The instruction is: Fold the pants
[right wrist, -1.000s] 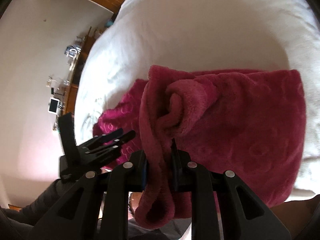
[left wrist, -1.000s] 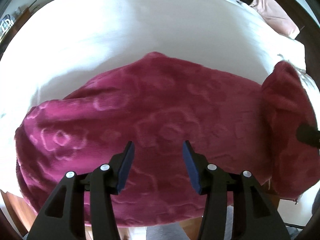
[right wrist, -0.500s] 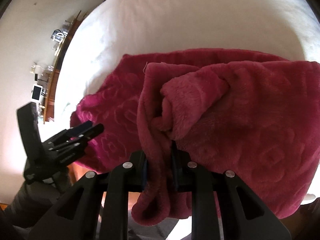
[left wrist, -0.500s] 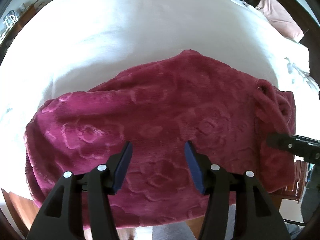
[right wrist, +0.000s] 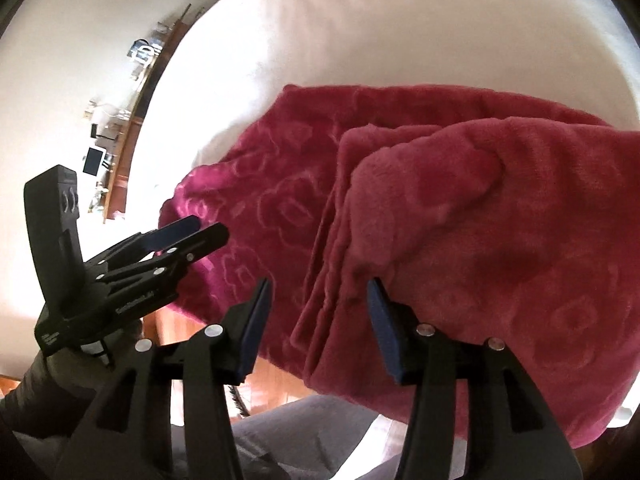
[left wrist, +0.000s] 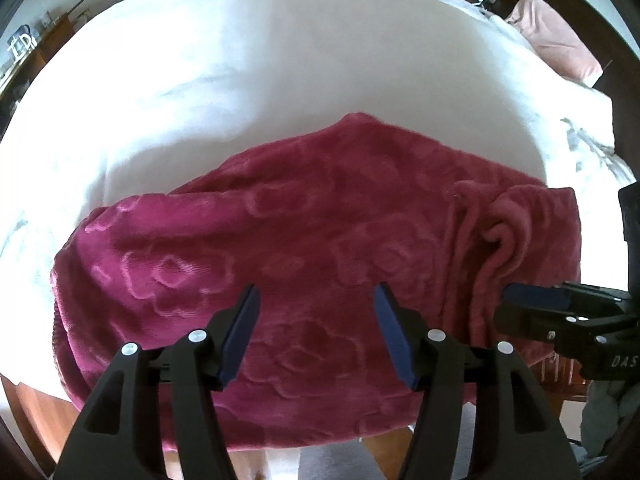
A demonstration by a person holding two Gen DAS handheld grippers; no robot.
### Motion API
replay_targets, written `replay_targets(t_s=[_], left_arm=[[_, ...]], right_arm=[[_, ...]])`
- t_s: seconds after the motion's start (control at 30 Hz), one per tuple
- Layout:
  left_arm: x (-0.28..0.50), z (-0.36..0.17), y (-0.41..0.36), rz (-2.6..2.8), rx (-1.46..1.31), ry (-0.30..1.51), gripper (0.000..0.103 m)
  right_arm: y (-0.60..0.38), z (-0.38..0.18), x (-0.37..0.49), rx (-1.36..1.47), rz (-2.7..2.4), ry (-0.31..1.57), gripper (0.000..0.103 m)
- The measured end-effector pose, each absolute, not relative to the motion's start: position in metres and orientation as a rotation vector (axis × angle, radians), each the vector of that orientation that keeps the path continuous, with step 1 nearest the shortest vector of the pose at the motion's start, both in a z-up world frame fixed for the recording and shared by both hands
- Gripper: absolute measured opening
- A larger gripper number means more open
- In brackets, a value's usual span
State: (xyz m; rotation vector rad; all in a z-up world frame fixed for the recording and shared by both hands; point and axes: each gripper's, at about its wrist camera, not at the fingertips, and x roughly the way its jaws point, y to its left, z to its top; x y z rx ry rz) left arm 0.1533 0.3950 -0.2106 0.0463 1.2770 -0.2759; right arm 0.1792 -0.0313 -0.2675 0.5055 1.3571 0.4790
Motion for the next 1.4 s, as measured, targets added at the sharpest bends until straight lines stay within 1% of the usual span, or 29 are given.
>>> replay_targets(t_s=[0.13,0.23,0.37,0.47,0.7,0.9,0.93,0.97,1.0,1.03,1.07,1.13,1.33,1.4], left_arm=[[0.149,-0.201,0.372,-0.307,0.033,1.265,0.061],[0.145,-0.197,0.352,-0.341,0.032,1.257,0.067],[0.143,-0.198,0.320,-0.366,0.032,1.253,0.069],[0.146,-0.203,0.297,-0.373,0.037,1.237,0.074],[0.170,-0.226,0.272,-0.270,-0.010,1.248,0.074],[0.189,-0.250,0.269,-0.171,-0.110,1.271,0.075],[0.190,-0.254,0.269,-0.179,-0.127,1.273,0.067],[0.190,-0.257,0.270,-0.205,-0.158,1.278,0.046],[0.190,-0.262,0.271,-0.242,-0.210,1.289,0.038],[0.189,-0.263,0.272,-0.235,-0.225,1.285,0.033],[0.188,-0.263,0.273,-0.230,-0.236,1.279,0.030],[0.186,-0.263,0.276,-0.216,-0.257,1.261,0.030],[0.173,-0.256,0.280,-0.173,-0.210,1.226,0.030],[0.169,-0.252,0.281,-0.162,-0.204,1.226,0.032]], right_arm=[[-0.055,-0.257,0.174,0.521,0.463,1.334,0.051],[-0.079,-0.251,0.170,0.526,0.422,1.323,0.051],[-0.111,-0.248,0.160,0.517,0.368,1.323,0.051],[-0.132,-0.245,0.152,0.503,0.349,1.325,0.051],[-0.166,-0.231,0.137,0.401,0.350,1.321,0.051],[-0.195,-0.228,0.130,0.329,0.352,1.335,0.051],[-0.198,-0.227,0.130,0.323,0.349,1.336,0.051],[-0.202,-0.227,0.131,0.313,0.348,1.337,0.051],[-0.206,-0.226,0.132,0.303,0.349,1.337,0.051],[-0.209,-0.225,0.133,0.294,0.351,1.336,0.051],[-0.210,-0.223,0.135,0.287,0.352,1.336,0.051],[-0.213,-0.221,0.137,0.268,0.363,1.332,0.051],[-0.206,-0.218,0.147,0.213,0.419,1.315,0.051],[-0.200,-0.215,0.150,0.193,0.441,1.304,0.051]])
